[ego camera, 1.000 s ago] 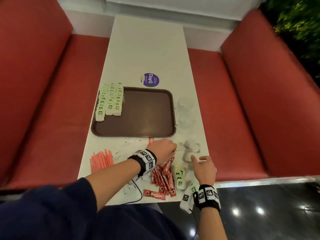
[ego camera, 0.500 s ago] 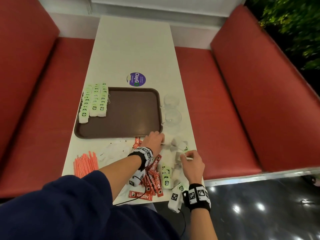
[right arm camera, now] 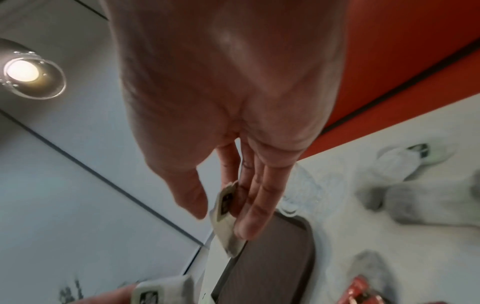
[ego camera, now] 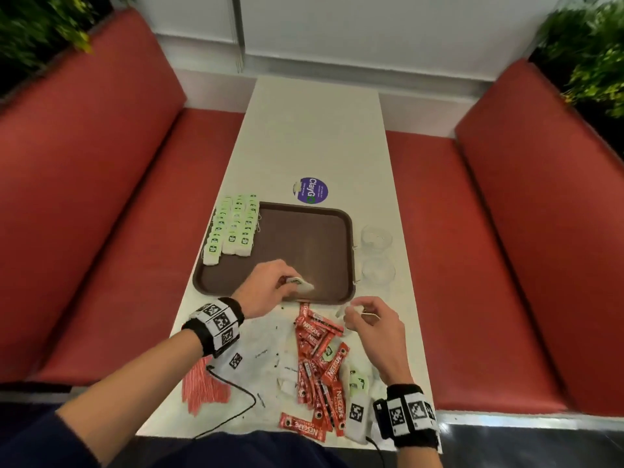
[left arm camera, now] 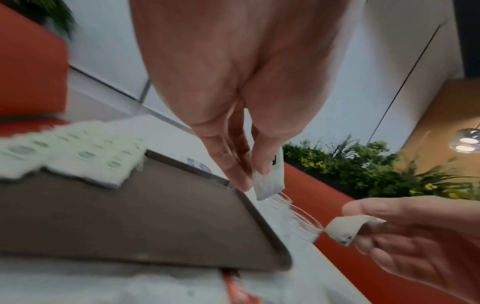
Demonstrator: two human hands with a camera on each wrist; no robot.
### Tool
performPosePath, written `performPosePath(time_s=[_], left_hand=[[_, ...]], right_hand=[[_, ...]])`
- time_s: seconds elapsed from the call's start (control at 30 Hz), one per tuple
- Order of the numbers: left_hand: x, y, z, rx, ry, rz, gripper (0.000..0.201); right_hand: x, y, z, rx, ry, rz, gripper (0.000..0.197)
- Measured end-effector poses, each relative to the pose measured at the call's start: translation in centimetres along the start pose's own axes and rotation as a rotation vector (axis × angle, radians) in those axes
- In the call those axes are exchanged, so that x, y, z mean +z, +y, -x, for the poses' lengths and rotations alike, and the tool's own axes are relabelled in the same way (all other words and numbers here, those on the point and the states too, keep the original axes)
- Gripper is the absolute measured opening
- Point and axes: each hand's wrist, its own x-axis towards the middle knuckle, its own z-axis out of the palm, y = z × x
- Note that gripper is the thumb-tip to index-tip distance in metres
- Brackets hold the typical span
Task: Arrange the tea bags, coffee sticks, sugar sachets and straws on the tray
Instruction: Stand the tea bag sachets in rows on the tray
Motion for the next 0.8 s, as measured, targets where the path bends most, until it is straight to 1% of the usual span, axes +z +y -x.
performPosePath(time_s=[0.07, 0.13, 0.23, 0.33, 0.4, 0.47, 0.53, 0.6, 0.73, 0.8], left_hand=[[-2.9, -3.1, 0.3, -0.038, 0.01, -0.057, 0.015], [-5.6, -6.0, 0.6, -0.096, 0.019, -0.111, 0.019], [-8.9, -9.7, 0.9, -0.202, 0.041, -0.142, 0.022], [-11.0, -13.1, -0.1, -0.273, 0.018, -0.192, 0.024], [-11.7, -15.1, -1.2, -0.289, -0.023, -0.225, 0.023], [-12.0, -16.7, -2.5, -0.289, -0.103, -0.271, 0.022], [-12.1, -17.6, -3.6, -0.292, -0.186, -0.296, 0.025], [-12.0, -18.0, -4.5, -0.302, -0.242, -0.302, 0.03], [-11.3, -18.6, -6.0, -0.299, -0.284, -0.312, 0.036], [-10.9, -19.0, -6.4, -0.294, -0.297, -0.32, 0.032]], right_hand=[[1.9, -0.8, -1.1, -0.036, -0.068, 0.077, 0.02], [4.0, -1.6, -2.3, -0.075, -0.119, 0.154, 0.026], [7.7, -2.9, -4.2, -0.151, -0.148, 0.235, 0.02], [11.6, -3.9, -6.2, -0.219, -0.164, 0.291, 0.01], [14.1, -4.3, -7.9, -0.239, -0.173, 0.363, 0.006], [16.4, -4.8, -9.7, -0.246, -0.191, 0.399, 0.005], [18.4, -5.5, -11.4, -0.243, -0.227, 0.426, 0.006], [20.1, -6.0, -12.9, -0.233, -0.266, 0.444, 0.007], [23.1, -6.4, -15.1, -0.209, -0.325, 0.499, 0.005], [24.2, -6.6, -15.8, -0.195, -0.36, 0.516, 0.009]])
